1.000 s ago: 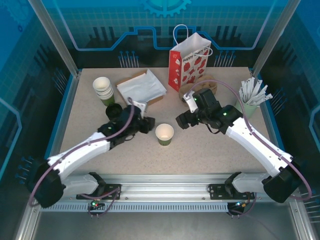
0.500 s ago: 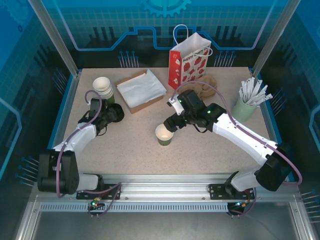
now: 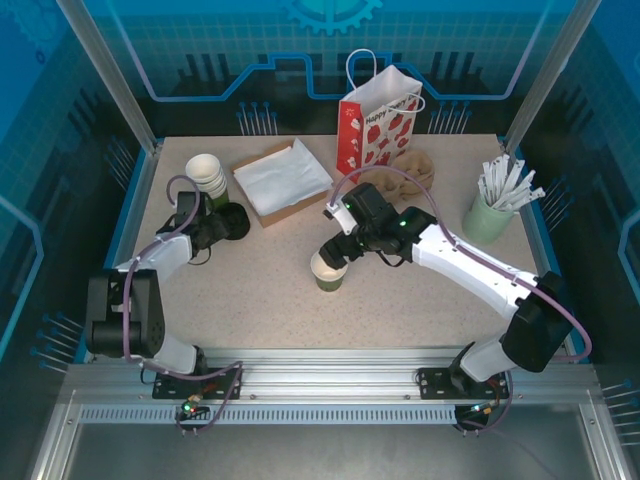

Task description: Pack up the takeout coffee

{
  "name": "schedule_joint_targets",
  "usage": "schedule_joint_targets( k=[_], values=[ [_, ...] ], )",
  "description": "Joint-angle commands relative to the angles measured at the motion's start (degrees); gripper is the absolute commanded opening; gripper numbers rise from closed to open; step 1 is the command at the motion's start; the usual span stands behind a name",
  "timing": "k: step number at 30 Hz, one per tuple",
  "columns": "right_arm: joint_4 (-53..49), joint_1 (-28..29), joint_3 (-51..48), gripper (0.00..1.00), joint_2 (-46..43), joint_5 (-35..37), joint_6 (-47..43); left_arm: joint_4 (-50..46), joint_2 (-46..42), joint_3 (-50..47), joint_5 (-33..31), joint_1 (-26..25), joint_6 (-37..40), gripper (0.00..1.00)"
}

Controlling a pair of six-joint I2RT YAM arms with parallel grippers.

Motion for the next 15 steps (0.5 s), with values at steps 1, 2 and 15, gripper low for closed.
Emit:
schedule_joint_targets(
  k=[1,2,15],
  values=[
    [0.5,1.1,2.1,0.92,0.9,-1.0,0.5,1.0,1.2,2.0,2.9,0.7,0.8,0.46],
    [0.5,1.2,2.1,0.92,1.1,-0.9,0.6,1.1,1.3,2.1,3.2,0.8,0.6,0.46],
    [0.2,1.9,3.0,0.92,3.0,-0.6,0.4,2.3,3.2,4.9,6.9,1.8,-0.9,0.45]
  ],
)
